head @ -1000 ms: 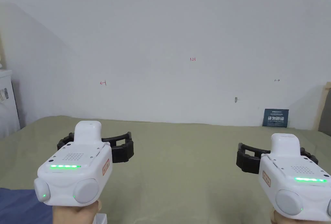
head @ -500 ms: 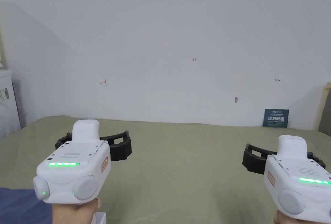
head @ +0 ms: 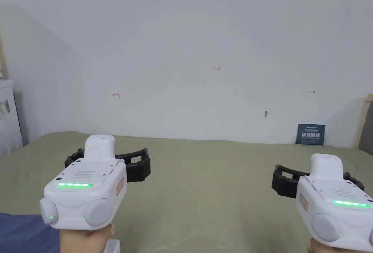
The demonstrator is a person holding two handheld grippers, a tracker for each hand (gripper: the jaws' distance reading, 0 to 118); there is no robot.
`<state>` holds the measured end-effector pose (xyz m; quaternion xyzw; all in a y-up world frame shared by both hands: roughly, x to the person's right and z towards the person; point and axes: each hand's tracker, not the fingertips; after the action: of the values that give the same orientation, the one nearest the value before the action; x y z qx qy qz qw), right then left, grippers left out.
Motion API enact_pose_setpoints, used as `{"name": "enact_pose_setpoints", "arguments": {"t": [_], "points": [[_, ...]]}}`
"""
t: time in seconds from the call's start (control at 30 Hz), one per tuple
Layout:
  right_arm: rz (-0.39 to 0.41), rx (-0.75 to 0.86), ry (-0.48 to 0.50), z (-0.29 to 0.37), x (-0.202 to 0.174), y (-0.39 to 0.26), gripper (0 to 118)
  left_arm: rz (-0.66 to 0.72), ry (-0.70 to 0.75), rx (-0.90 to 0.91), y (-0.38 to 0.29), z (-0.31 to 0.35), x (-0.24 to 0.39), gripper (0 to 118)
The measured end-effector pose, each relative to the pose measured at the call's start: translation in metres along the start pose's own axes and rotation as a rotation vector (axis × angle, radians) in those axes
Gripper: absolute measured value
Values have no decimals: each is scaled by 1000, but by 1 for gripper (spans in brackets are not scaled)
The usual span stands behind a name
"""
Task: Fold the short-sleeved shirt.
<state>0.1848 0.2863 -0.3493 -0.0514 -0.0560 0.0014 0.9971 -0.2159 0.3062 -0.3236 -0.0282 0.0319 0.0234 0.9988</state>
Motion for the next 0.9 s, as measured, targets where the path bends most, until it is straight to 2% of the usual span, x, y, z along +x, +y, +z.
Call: {"name": "enact_pose_setpoints", "arguments": {"t": [0.9], "points": [[23, -5, 18, 2, 0, 2, 118, 3, -16, 4, 0, -4, 2, 118]]}}
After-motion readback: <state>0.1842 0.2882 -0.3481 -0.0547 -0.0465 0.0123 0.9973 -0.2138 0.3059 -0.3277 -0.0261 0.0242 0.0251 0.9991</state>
